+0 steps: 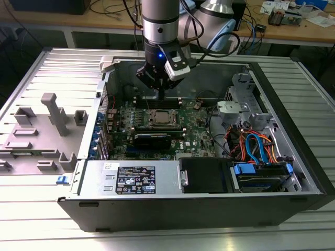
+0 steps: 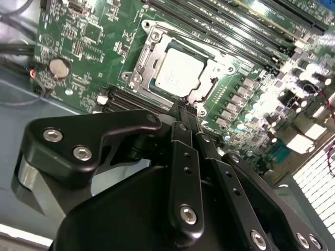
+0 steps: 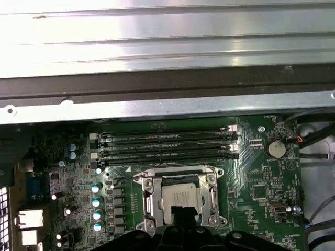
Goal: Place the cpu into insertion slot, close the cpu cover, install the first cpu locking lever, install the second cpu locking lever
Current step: 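Install the first cpu locking lever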
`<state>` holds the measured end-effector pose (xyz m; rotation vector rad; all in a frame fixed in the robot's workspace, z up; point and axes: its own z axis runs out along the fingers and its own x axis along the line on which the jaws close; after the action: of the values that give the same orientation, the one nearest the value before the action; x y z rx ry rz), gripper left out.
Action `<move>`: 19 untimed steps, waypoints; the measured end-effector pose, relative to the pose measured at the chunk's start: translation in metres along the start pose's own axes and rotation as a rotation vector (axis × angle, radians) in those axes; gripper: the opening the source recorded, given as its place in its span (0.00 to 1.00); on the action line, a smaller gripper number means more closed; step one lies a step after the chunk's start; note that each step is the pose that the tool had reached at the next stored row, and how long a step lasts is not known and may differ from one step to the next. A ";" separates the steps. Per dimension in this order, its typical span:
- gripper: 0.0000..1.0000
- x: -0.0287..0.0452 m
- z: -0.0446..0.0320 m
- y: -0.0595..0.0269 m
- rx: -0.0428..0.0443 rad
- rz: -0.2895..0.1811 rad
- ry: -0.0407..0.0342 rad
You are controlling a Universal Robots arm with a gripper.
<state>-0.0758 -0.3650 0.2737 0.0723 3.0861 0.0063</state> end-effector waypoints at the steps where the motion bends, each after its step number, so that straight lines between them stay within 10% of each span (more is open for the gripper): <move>1: 0.11 0.0012 -0.0001 -0.0001 -0.0002 -0.005 0.0001; 19: 0.11 0.0461 -0.0004 -0.0022 -0.0022 -0.036 0.0010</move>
<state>-0.1219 -0.3650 0.2715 0.0161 3.0877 0.0083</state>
